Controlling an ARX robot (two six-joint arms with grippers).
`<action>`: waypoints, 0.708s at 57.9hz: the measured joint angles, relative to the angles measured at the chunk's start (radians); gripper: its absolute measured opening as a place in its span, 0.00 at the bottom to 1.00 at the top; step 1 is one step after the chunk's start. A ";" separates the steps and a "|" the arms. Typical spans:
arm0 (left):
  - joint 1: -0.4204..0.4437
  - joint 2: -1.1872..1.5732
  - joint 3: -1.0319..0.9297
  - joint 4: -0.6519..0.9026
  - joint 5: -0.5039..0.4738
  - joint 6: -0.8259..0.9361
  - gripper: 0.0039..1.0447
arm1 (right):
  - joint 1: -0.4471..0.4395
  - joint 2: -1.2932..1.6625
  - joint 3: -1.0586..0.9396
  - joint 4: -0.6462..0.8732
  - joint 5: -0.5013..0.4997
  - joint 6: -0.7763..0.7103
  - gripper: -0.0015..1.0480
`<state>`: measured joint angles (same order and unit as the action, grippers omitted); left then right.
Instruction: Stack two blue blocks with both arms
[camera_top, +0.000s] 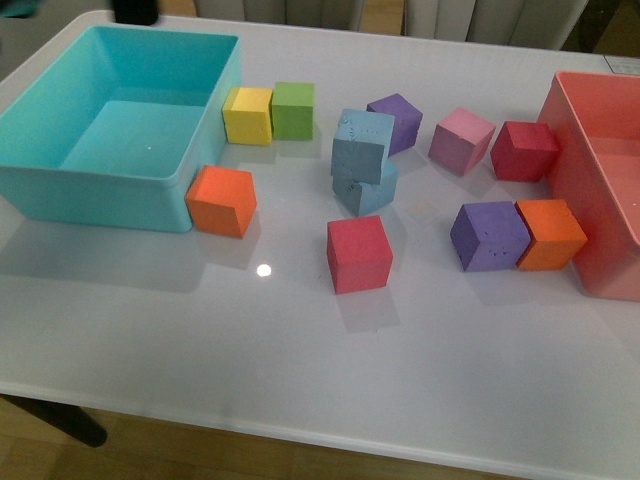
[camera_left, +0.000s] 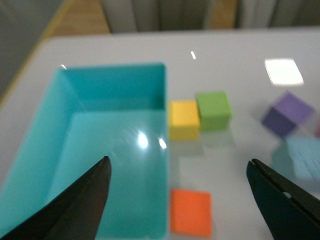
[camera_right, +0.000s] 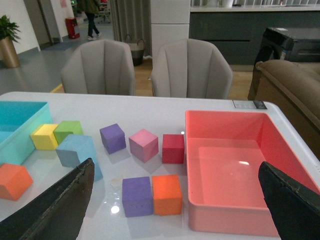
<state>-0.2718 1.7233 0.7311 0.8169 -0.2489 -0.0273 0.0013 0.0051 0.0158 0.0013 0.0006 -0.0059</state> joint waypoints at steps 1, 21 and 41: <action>0.011 -0.019 -0.042 0.068 0.001 0.002 0.63 | 0.000 0.000 0.000 0.000 0.000 0.000 0.91; 0.116 -0.293 -0.429 0.310 0.103 0.015 0.01 | 0.000 0.000 0.000 0.000 0.000 0.000 0.91; 0.184 -0.546 -0.610 0.227 0.169 0.017 0.01 | 0.000 0.000 0.000 0.000 0.000 0.000 0.91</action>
<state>-0.0875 1.1770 0.1215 1.0439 -0.0803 -0.0105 0.0013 0.0048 0.0158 0.0013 0.0002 -0.0059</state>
